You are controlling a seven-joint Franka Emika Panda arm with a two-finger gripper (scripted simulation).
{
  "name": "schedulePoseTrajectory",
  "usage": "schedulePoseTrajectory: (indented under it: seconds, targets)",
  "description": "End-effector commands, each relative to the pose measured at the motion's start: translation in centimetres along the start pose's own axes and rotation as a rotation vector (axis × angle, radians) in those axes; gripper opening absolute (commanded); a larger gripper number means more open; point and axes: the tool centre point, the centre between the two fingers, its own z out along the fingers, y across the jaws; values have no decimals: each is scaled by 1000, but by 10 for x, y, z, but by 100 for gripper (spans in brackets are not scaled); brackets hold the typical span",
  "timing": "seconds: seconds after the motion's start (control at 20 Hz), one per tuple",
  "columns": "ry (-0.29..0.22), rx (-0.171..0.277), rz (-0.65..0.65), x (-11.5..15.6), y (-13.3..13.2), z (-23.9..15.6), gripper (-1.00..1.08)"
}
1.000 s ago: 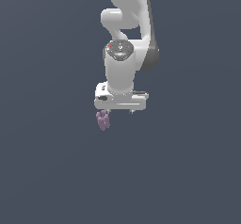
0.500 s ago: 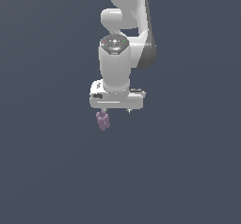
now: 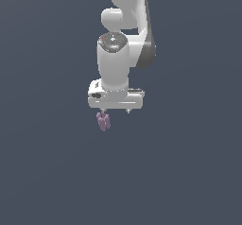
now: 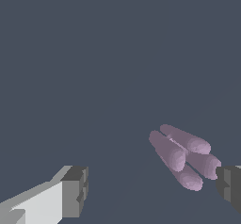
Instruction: Pick up the object and move it to a goal position.
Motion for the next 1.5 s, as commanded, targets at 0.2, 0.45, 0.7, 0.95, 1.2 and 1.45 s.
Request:
schedulePoseTrajectory:
  seconds: [0.2, 0.45, 0.7, 0.95, 1.2, 1.45]
  targets:
    - [-1, 0, -50, -2, 7, 4, 100]
    - [-2, 0, -121, -4, 16, 9, 100]
    - [-3, 0, -219, -8, 28, 17, 100]
    - [-5, 1, -329, -13, 42, 25, 100]
    - [-6, 3, -427, -18, 54, 32, 100]
    - [-6, 4, -498, -22, 62, 37, 100]
